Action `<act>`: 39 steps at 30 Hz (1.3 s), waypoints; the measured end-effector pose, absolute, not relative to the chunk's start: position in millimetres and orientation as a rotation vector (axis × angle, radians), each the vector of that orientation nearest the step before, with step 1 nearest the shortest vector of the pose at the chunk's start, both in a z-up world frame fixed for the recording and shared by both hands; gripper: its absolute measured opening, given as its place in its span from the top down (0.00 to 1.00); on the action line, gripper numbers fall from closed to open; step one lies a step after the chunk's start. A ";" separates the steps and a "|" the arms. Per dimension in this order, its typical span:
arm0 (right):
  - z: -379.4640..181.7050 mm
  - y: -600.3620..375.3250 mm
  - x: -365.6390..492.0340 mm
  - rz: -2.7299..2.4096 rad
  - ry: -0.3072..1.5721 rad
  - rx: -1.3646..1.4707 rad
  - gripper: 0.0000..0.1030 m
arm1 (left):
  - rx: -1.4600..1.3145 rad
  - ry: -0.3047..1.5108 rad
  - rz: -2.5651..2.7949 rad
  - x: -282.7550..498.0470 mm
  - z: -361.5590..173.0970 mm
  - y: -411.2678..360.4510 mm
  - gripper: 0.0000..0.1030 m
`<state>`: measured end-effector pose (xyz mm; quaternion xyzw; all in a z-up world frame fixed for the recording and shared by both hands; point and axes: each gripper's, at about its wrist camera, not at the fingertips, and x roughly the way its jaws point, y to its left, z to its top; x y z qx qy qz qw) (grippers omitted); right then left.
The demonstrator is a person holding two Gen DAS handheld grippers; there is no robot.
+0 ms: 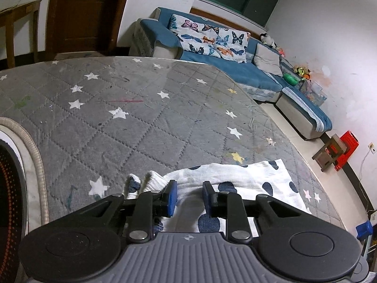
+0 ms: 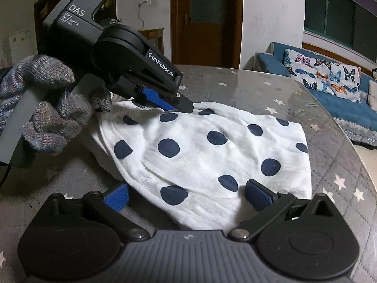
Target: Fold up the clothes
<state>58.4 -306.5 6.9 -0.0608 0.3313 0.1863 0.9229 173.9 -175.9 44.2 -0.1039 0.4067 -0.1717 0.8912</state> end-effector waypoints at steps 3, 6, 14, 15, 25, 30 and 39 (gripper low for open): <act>5.8 -304.6 60.2 0.380 0.685 -0.142 0.00 | -0.215 0.837 -0.361 169.3 48.1 -174.5 0.74; 4.6 -303.1 61.4 0.378 0.687 -0.159 0.00 | -0.214 0.829 -0.366 164.7 51.9 -173.0 0.72; 0.6 -304.6 65.0 0.376 0.683 -0.163 0.00 | -0.190 0.794 -0.373 145.8 64.3 -168.7 0.64; 0.3 -305.1 65.8 0.376 0.684 -0.162 0.00 | -0.185 0.788 -0.373 142.8 66.0 -168.2 0.63; 13.8 -313.5 56.6 0.374 0.639 -0.130 0.00 | -0.139 0.751 -0.351 115.7 71.6 -152.8 0.58; 25.7 -330.0 49.3 0.351 0.616 -0.033 0.00 | -0.117 0.759 -0.326 107.9 67.7 -145.2 0.56; 7.4 -345.5 61.2 0.201 0.693 0.009 0.00 | -0.124 0.807 -0.285 100.9 49.9 -129.1 0.49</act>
